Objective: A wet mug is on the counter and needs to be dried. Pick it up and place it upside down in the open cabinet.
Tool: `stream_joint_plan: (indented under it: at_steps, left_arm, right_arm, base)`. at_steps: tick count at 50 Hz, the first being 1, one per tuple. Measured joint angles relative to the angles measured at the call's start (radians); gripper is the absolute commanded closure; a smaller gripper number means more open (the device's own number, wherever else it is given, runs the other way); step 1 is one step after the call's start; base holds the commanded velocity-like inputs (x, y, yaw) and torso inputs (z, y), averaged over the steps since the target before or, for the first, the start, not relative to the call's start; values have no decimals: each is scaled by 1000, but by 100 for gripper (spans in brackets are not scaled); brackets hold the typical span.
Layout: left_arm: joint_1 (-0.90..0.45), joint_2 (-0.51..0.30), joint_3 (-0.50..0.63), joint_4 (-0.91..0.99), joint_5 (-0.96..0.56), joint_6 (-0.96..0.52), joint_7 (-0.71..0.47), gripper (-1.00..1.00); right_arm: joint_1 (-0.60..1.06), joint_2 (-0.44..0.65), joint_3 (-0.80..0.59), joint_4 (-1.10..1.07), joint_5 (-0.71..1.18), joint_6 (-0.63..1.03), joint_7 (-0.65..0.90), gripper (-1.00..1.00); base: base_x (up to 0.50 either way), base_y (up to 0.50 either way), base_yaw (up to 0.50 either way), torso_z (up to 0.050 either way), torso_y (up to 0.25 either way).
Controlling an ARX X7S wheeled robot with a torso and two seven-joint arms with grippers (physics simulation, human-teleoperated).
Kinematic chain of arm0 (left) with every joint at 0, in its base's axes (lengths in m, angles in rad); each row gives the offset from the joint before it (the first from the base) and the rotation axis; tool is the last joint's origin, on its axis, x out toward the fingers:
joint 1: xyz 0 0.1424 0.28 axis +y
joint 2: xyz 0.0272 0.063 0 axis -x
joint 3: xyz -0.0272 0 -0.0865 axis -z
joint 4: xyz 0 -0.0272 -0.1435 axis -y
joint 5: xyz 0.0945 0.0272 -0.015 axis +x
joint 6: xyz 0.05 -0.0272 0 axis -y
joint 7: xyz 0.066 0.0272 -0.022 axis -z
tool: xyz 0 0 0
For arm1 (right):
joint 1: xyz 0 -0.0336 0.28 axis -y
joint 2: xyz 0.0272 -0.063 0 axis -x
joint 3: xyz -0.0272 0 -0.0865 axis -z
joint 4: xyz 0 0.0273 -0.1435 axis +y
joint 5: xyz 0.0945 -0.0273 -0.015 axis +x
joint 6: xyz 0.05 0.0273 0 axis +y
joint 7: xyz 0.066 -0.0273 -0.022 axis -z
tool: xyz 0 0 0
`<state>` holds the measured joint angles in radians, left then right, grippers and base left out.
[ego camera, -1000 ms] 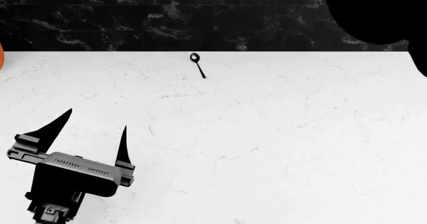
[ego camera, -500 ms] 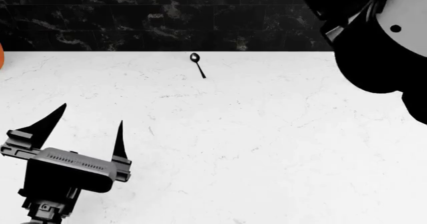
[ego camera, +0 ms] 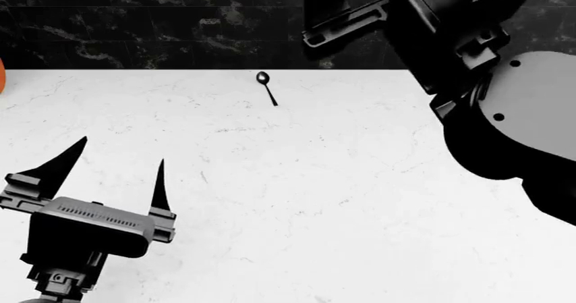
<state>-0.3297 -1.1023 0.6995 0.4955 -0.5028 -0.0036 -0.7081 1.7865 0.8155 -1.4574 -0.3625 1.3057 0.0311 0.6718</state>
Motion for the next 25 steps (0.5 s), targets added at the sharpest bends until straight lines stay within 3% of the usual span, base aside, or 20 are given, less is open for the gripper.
stream_joint_plan:
  at_steps: [25]
  left_arm:
    - [-1, -17, -47, 21, -42, 34, -32, -100]
  right_arm:
    - [-110, 86, -35, -68, -32, -17, 98, -100]
  base:
    - [0, 0, 0, 0, 0]
